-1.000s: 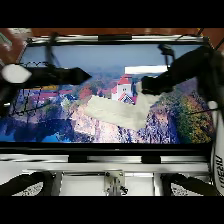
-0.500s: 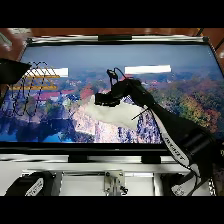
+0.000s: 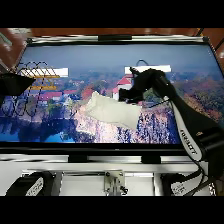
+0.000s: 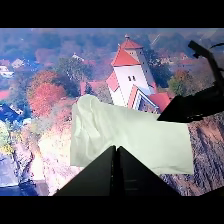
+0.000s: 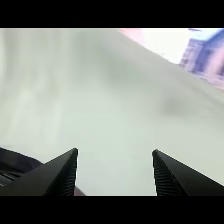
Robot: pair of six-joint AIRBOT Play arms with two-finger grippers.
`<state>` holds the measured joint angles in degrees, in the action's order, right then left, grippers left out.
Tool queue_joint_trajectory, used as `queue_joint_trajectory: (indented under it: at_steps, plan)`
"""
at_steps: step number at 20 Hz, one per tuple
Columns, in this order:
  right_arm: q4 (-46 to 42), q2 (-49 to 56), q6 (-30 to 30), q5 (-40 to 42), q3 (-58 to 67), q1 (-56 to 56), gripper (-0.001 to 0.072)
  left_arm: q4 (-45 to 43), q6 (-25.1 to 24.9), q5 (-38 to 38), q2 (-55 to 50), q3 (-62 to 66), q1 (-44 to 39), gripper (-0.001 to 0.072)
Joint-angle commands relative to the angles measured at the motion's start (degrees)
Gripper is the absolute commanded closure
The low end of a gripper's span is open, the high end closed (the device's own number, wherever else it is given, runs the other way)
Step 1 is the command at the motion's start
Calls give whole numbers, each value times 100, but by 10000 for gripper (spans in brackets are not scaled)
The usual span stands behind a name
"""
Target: Fold the shirts.
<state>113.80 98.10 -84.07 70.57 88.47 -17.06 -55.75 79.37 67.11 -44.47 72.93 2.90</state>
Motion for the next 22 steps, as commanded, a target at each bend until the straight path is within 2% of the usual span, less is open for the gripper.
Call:
queue_joint_trajectory:
  at_steps: [1, 2, 4, 8, 12, 13, 15, 16, 17, 19, 22]
  plan:
    - [-601, -216, -24, 1427, -444, 951, 133, -2, -2, -63, 9, -57, 7, 669]
    - [-468, -269, -24, 1392, -833, 1099, 47, -2, -2, -63, 7, -59, 7, 670]
    - [125, -295, -225, 990, -1552, 1193, 46, -2, 0, -63, 7, -59, 7, 670]
    - [1473, -278, -516, -494, -2262, 1182, 47, -2, 2, -63, 4, -59, 7, 670]
    - [1631, -7, -516, -656, -2277, 1180, 52, 0, 2, -66, 4, -59, 7, 669]
    - [1856, 46, -660, -688, -2275, 1182, 136, 0, 2, -66, 4, -59, 7, 669]
    - [2479, 55, -1270, -846, -2232, 1185, 521, 0, 4, -70, 4, -59, 7, 669]
    - [2653, 52, -1510, -898, -2098, 1185, 617, 0, 4, -92, 4, -59, 7, 669]
    - [2673, 52, -1738, -898, -1838, 1182, 648, 2, 4, -136, 4, -59, 7, 669]
    - [2549, 55, -1963, -1021, -1141, 1237, 648, 2, 4, -284, -2, -59, 7, 669]
    - [2472, 55, -1620, -1851, -114, 1473, 648, 4, 33, -428, -57, -59, 7, 669]
